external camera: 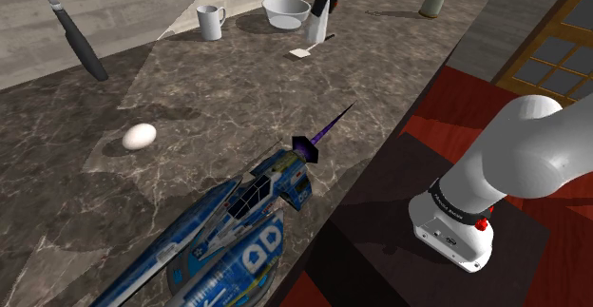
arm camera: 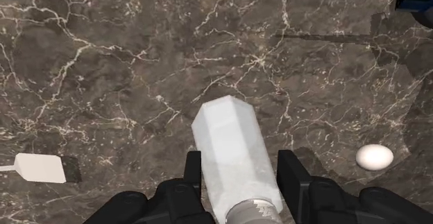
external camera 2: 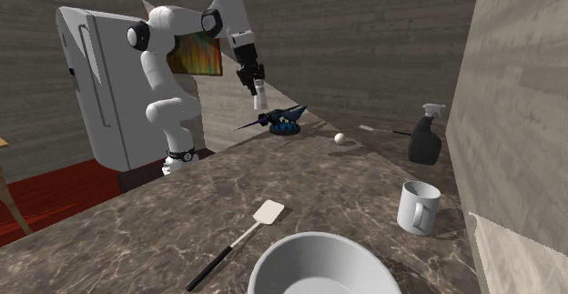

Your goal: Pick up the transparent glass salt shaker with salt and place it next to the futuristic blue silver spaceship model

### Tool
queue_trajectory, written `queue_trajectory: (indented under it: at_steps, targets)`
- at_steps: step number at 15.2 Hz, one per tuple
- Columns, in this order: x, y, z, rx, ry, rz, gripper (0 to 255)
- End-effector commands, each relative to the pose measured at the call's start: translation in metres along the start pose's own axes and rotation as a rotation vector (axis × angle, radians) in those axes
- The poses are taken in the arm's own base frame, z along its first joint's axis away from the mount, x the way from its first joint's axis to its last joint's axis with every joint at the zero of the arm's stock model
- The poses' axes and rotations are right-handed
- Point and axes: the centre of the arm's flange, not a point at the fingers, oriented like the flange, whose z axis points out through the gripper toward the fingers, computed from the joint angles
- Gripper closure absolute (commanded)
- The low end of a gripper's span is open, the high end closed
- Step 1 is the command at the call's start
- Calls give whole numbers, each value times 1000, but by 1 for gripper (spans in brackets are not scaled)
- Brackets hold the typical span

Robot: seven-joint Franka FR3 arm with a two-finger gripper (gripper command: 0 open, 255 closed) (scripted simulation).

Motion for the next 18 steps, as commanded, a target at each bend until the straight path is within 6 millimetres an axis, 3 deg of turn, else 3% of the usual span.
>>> queue_trajectory:
  at_steps: [1,11,18]
  targets:
    - [-24,-9,-1,0,0,0,255]
    - [-146,-54,-26,0,0,0,255]
    - [-155,-50,10,0,0,0,255]
